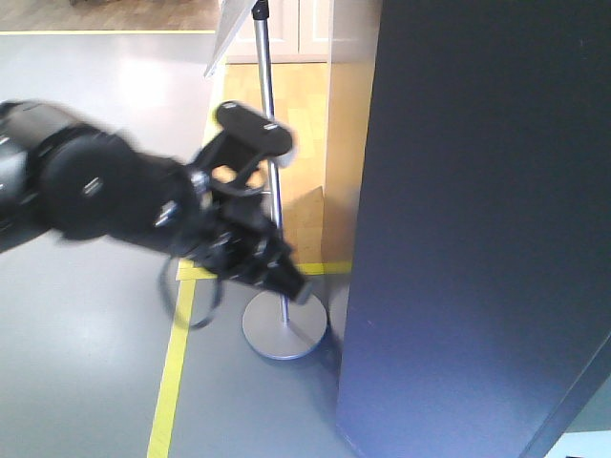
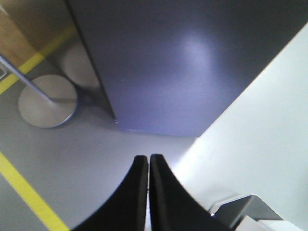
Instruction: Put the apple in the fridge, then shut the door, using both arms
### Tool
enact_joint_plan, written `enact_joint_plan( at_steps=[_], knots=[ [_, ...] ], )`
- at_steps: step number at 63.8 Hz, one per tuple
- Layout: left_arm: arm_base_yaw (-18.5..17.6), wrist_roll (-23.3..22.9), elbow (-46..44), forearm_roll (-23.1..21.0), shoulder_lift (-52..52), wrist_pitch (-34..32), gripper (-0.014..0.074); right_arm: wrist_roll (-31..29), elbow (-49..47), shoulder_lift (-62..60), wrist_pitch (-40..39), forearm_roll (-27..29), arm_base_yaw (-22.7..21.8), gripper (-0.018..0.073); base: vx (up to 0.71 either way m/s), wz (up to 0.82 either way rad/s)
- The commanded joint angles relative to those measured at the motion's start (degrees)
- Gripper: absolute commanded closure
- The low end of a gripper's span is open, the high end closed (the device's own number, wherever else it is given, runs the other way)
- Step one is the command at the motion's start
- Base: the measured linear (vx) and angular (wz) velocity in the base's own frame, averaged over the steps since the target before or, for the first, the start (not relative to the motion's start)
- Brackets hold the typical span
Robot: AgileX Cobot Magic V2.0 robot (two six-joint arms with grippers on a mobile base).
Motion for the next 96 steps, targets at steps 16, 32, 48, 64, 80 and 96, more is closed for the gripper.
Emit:
enact_joint_plan(
  at_steps=[16, 32, 48, 64, 80, 96],
  knots=[
    [4.69, -11.26, 11.55, 10.31, -13.89, -7.37, 0.0603, -0.08, -1.33, 0.67, -3.28, 1.98, -0.13, 0.0046, 0.0, 0.0],
    [10.85, -11.26, 19.41, 11.07, -21.07, -8.36, 0.0603, 2.13, -1.33, 1.23, -5.65, -2.43, -0.13, 0.0089, 0.0, 0.0],
    [10.85, -11.26, 20.28, 11.01, -21.43, -4.6, 0.0603, 13.41, -1.42, 11.03, -7.42, -15.76, -0.13, 0.0475, 0.0, 0.0],
    [10.85, -11.26, 20.28, 11.01, -21.43, -4.53, 0.0603, 15.94, -4.0, 23.26, -11.9, -23.34, -0.13, 0.0568, 0.0, 0.0],
    [10.85, -11.26, 20.28, 11.01, -21.43, -4.53, 0.0603, 31.81, -13.85, 33.86, -12.18, -41.5, -0.13, 0.0566, 0.0, 0.0],
    [10.85, -11.26, 20.28, 11.01, -21.43, -4.53, 0.0603, 40.07, -21.56, 39.83, -18.42, -48.28, -3.11, 0.0566, 0.0, 0.0]
  ],
)
